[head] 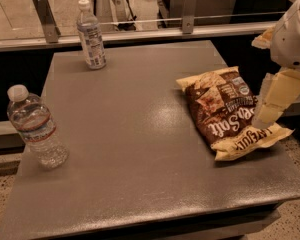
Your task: Pick brown chip bag
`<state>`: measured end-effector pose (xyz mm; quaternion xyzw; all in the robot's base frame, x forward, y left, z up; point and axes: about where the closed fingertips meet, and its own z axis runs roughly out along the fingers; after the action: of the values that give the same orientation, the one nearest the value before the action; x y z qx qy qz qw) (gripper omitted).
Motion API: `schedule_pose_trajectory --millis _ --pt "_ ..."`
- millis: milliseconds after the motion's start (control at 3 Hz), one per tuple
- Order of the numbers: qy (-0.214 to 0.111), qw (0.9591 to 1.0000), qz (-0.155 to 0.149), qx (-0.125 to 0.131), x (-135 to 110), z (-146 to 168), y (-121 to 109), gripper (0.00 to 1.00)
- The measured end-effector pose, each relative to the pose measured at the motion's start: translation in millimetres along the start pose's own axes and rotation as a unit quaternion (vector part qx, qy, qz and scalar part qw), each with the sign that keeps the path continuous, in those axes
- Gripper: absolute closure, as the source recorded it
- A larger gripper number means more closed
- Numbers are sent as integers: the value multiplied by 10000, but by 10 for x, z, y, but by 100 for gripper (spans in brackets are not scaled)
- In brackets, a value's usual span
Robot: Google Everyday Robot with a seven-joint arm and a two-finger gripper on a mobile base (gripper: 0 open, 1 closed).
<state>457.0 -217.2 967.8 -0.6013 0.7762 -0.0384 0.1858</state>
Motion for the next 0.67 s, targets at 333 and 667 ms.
schedule_pose_trajectory --millis 333,667 --pt "-305 9995 110 -33 -66 481 -223 0" --pt "-582 9973 403 -186 -111 1032 -438 0"
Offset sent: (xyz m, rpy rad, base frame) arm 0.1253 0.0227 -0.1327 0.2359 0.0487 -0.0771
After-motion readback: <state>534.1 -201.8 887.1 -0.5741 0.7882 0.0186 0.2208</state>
